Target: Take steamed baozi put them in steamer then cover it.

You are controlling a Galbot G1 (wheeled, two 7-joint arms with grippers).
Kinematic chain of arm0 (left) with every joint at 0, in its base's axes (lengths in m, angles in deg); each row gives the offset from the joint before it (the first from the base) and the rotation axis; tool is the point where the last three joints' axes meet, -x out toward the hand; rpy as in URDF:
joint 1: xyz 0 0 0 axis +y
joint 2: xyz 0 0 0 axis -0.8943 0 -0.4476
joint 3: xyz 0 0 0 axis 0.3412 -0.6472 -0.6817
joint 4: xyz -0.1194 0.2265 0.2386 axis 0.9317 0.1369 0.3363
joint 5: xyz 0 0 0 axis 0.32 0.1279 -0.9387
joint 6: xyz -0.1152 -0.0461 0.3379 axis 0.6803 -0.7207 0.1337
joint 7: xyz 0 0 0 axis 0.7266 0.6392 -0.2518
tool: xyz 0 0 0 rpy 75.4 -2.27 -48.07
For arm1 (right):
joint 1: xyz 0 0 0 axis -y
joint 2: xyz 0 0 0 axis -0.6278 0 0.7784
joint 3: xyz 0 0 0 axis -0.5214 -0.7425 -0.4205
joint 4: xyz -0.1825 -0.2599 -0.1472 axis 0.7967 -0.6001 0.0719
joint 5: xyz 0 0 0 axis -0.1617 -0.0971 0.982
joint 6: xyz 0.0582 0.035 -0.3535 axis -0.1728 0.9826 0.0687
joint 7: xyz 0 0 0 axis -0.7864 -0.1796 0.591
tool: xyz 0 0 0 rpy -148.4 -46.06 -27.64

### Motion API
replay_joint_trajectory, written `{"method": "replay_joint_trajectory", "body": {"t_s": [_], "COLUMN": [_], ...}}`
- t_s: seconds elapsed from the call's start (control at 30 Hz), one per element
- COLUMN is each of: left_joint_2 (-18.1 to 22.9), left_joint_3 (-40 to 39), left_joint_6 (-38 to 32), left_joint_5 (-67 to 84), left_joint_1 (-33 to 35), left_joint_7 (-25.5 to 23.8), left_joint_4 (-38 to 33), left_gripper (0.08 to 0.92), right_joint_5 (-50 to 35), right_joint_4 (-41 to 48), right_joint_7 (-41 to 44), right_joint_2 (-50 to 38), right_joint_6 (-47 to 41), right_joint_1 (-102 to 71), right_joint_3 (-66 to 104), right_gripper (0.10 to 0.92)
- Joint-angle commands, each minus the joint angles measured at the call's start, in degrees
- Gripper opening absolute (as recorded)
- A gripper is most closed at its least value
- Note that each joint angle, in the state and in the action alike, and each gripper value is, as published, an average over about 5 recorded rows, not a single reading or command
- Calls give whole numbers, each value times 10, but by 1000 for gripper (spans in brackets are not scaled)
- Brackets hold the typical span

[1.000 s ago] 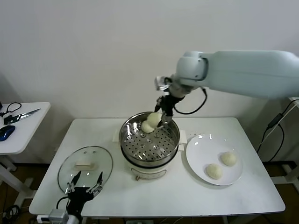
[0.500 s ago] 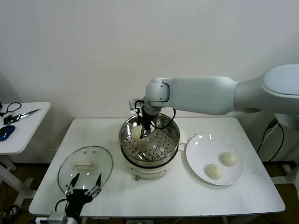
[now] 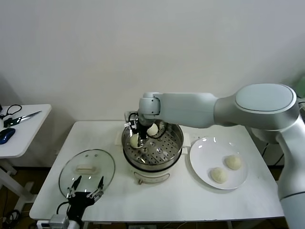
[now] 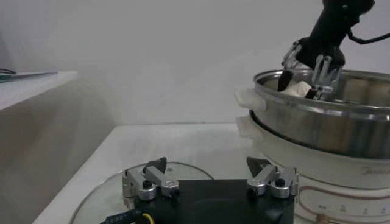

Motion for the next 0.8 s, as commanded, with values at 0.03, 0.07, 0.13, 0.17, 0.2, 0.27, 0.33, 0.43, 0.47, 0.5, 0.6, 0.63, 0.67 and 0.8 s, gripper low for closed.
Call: {"method": "replay_joint_trajectory", "body": {"t_s": [0.03,0.07,0.13,0.17,0.2,0.27,0.33,0.43,0.47,0.5,0.6,0.63,0.67,0.8], "left_joint_2": [0,0,0,0,0,-1,-1,-1,-2,-2,-2,-2,-2,-2], "left_joint_3": [-1,-1,-1,-1,-1,-1,-1,0,0,1,3,4,4,6], "left_joint_6": [1,2,3,3,4,5,7,8,9,9,9,9,9,11], "left_joint_5": [0,0,0,0,0,1,1,2,3,4,9,11,12,15], "left_joint_1": [-1,-1,-1,-1,-1,-3,-4,-7,-8,-8,-9,-8,-9,-9], "left_joint_7": [0,0,0,0,0,-1,-1,-1,-2,-3,-6,-7,-7,-9], "left_joint_4": [0,0,-1,-1,-1,-1,-1,0,1,2,3,2,2,-2], "left_gripper": [823,823,823,823,823,823,823,823,823,823,823,823,823,823], "right_joint_5": [17,19,25,28,29,23,15,13,16,22,57,70,83,120], "right_joint_4": [-1,-10,-29,-39,-49,-72,-92,-126,-138,-148,-176,-184,-193,-228], "right_joint_7": [10,20,47,64,78,113,141,170,177,182,190,189,186,159], "right_joint_2": [-8,-20,-49,-67,-85,-137,-189,-272,-303,-328,-407,-431,-454,-513], "right_joint_6": [20,30,55,69,80,103,120,141,148,153,165,166,166,147], "right_joint_1": [4,18,51,73,91,133,169,228,248,262,277,274,268,219], "right_joint_3": [12,12,9,5,1,-14,-33,-83,-104,-121,-162,-170,-177,-192], "right_gripper": [763,784,811,817,819,822,822,823,823,823,823,823,823,823]}}
